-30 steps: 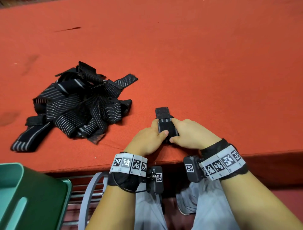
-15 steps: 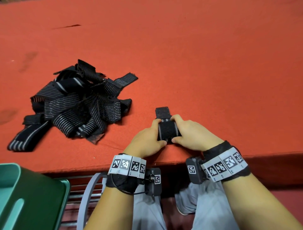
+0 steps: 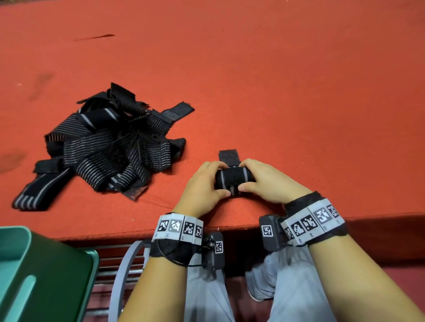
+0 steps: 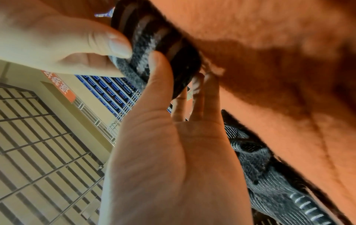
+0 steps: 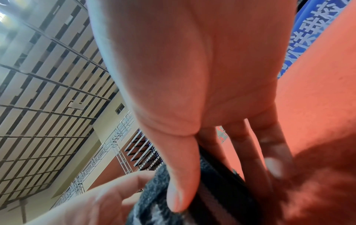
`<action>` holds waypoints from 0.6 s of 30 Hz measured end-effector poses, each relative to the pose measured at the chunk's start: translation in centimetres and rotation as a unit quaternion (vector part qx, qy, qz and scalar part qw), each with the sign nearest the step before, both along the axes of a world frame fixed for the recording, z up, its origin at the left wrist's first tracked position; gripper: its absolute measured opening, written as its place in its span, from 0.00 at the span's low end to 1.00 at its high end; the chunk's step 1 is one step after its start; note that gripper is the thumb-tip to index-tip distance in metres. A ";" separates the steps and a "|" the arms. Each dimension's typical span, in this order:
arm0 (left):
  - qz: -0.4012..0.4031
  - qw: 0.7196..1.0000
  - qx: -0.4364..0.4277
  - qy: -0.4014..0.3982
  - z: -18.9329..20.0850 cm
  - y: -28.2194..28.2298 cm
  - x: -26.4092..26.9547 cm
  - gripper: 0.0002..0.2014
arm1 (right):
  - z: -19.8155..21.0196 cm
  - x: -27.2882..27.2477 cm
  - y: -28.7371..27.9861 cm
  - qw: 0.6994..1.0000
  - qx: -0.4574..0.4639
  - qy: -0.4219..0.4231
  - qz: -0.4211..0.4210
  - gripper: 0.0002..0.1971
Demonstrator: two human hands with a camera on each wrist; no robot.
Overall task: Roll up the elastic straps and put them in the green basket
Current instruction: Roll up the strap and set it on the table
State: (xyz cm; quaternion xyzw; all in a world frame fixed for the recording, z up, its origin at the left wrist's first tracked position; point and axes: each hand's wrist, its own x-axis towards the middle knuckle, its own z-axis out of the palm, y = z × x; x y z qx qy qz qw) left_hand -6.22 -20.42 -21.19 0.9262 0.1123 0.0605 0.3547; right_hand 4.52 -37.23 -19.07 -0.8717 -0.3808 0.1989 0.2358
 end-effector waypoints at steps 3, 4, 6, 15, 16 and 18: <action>-0.007 0.999 -0.033 0.024 0.6 0.2 -0.1 0.29 | 0.3 -0.2 -0.3 1.000 0.001 0.013 -0.004 0.22; -0.011 0.998 -0.049 0.035 0.9 0.2 -0.2 0.29 | 0.4 -0.4 -0.4 1.000 0.003 0.023 -0.006 0.22; -0.020 0.993 -0.100 0.058 1.4 0.2 -0.7 0.26 | 0.7 -0.8 -0.9 0.999 0.006 0.045 -0.009 0.21; -0.029 0.976 -0.184 0.116 1.9 -0.5 -1.7 0.15 | 0.3 -1.3 -2.4 0.996 -0.002 0.089 -0.013 0.13; -0.022 0.975 -0.191 0.115 2.0 -0.6 -1.6 0.14 | 0.3 -1.2 -2.3 0.997 -0.003 0.072 -0.015 0.13; -0.009 0.972 -0.206 0.114 2.0 -0.9 -1.4 0.12 | 0.4 -1.1 -2.3 0.999 0.001 0.048 -0.013 0.17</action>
